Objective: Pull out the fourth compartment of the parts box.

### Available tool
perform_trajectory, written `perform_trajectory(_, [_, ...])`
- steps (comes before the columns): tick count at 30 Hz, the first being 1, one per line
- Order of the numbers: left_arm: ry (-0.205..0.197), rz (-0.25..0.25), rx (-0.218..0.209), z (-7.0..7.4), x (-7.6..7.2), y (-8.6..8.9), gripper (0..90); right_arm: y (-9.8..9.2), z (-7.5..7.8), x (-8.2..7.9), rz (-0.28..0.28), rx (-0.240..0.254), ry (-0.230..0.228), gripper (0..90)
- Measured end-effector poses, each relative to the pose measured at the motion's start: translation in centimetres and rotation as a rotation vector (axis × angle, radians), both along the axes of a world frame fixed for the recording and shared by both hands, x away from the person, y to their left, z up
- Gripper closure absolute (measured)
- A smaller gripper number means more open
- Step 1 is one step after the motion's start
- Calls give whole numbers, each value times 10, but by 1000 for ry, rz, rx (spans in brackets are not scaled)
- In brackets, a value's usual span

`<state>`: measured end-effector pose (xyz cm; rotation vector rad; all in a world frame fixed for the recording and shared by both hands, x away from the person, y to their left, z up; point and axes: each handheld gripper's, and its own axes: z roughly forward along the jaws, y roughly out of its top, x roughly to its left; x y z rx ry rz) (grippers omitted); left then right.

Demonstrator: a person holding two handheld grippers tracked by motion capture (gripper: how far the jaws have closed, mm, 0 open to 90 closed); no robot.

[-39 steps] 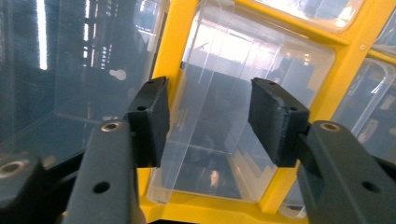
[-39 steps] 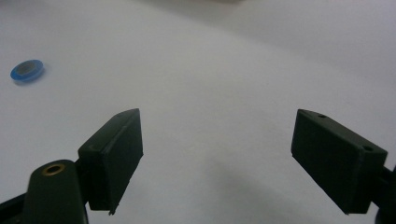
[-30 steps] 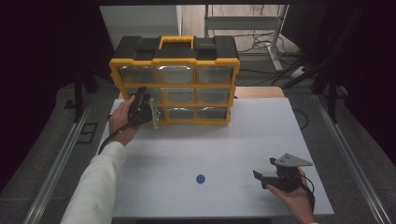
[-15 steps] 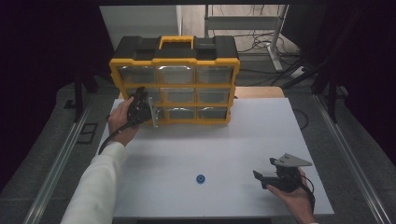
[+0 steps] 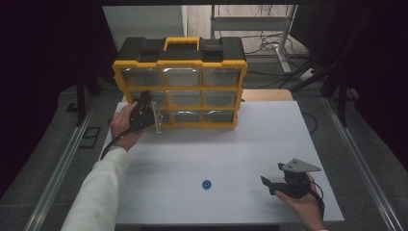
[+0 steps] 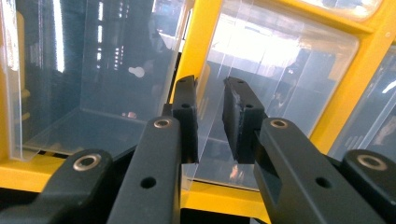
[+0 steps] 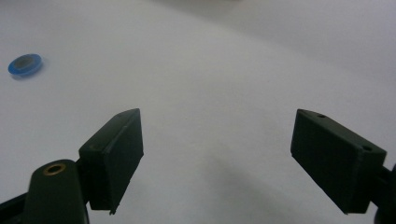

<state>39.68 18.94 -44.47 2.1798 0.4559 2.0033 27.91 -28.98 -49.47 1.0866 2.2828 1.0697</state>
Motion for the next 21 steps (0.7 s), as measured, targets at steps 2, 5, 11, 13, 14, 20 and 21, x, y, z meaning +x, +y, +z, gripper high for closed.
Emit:
perform_trajectory(2, [2, -4, 0, 0, 0, 0, 763, 0, 0, 0, 0, -2, -1, 176])
perform_trajectory(5, [2, -10, 7, 0, -1, 1, 766, 0, 0, 0, 1, -3, -1, 176])
perform_trajectory(11, [-1, -21, 39, 0, -7, 2, 770, 0, -1, 0, 1, -8, 2, 176])
perform_trajectory(13, [-1, -25, 38, 0, -8, 2, 771, 1, 0, 0, 0, -6, 1, 176])
perform_trajectory(14, [-3, -28, 34, 0, -10, 3, 771, 0, 0, 0, 0, -6, 0, 176])
perform_trajectory(20, [-4, -34, 34, 0, -16, 3, 770, 0, 0, 0, 1, -5, 0, 175])
perform_trajectory(21, [-2, -34, 32, 0, -17, 3, 770, 1, 0, 0, 2, -4, 0, 175])
